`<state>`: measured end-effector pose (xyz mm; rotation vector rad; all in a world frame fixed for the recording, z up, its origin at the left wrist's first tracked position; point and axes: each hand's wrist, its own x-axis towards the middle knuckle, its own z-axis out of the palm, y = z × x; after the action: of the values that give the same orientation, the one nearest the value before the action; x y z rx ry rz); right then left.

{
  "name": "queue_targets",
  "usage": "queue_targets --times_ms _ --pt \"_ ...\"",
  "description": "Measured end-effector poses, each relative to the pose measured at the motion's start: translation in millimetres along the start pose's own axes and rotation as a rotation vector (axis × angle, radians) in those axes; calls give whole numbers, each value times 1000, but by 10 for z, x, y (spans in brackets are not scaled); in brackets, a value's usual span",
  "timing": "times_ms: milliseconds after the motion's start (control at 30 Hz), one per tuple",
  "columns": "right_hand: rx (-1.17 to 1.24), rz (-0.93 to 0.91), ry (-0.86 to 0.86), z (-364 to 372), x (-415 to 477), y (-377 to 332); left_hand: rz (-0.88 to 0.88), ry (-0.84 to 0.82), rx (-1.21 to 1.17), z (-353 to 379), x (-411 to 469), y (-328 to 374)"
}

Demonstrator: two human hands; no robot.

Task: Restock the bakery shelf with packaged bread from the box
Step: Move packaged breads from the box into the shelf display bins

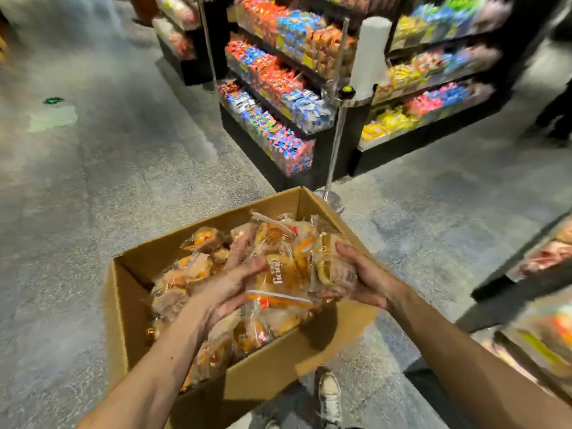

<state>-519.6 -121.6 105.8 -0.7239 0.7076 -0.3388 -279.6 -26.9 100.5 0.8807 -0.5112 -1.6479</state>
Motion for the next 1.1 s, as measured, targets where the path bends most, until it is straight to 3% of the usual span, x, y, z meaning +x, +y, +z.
queue_targets --times_ms 300,567,833,1100 --pt "40 -340 344 -404 -1792 164 -159 -315 278 1434 279 -501" --pt "130 -638 630 -855 -3834 907 -323 -701 413 3124 -77 -1655" --pt "71 -717 936 -1161 -5920 2052 -523 -917 459 4573 -981 -3210" --pt "286 -783 1066 -1412 -7550 3085 -615 -1034 527 5720 -1825 -4608"
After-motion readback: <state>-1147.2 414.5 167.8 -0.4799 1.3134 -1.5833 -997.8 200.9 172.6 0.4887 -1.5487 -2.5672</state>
